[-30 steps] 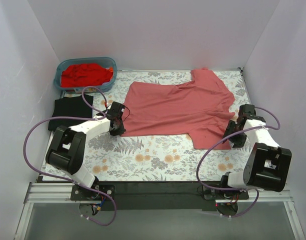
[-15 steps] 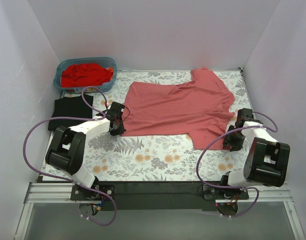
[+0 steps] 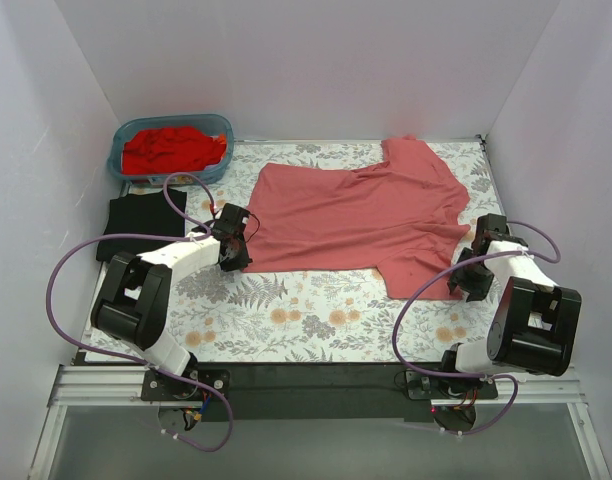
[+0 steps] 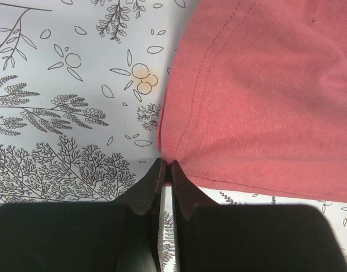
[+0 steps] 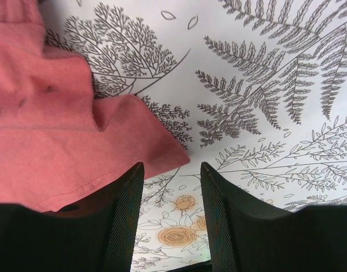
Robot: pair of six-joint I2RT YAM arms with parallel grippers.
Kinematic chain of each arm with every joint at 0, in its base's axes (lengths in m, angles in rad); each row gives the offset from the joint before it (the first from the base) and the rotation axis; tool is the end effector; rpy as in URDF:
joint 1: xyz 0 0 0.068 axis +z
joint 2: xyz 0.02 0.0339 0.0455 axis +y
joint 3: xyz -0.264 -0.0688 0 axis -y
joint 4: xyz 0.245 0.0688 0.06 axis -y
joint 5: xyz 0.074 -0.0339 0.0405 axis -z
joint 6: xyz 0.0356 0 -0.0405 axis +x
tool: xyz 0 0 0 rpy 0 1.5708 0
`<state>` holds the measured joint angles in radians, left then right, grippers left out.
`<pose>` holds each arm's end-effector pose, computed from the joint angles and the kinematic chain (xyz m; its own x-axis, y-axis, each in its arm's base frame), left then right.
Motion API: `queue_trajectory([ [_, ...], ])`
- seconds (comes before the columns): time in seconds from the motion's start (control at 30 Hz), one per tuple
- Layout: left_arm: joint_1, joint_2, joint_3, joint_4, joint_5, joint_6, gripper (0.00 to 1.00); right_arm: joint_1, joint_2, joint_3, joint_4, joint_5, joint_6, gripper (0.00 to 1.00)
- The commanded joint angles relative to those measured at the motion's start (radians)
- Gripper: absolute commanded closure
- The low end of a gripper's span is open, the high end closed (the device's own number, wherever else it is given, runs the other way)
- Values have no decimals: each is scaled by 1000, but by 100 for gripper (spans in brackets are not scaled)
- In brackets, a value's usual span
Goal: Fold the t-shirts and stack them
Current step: Flatten the tshirt out
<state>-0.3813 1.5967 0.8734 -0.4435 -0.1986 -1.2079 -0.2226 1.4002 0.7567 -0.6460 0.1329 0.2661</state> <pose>0.2746 -0.1025 0.1601 -0.5767 -0.7562 -0.3091 -0.6939 0.6531 -0.3031 0.2306 -0.0570 0.1697 -0.8370 0.4567 -0.3013 0.4921 0.8691 -0.0498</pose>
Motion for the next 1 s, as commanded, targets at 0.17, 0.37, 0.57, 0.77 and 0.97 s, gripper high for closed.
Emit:
queue_trajectory([
  [0.17, 2, -43, -7, 11, -2, 11, 100, -3, 0, 63, 0, -13, 22, 49],
  [0.37, 2, -43, -10, 11, -5, 11, 100, -3, 36, 53, 29, -21, 31, 50],
  [0.57, 2, -41, -8, 11, -2, 11, 100, -3, 69, 38, 54, 7, 32, 50],
  [0.77, 2, -40, -11, 12, -5, 13, 100, -3, 95, -8, 86, 7, 33, 52],
  [0.97, 1, -37, -11, 11, -1, 15, 100, -3, 88, -51, 101, 2, 27, 69],
])
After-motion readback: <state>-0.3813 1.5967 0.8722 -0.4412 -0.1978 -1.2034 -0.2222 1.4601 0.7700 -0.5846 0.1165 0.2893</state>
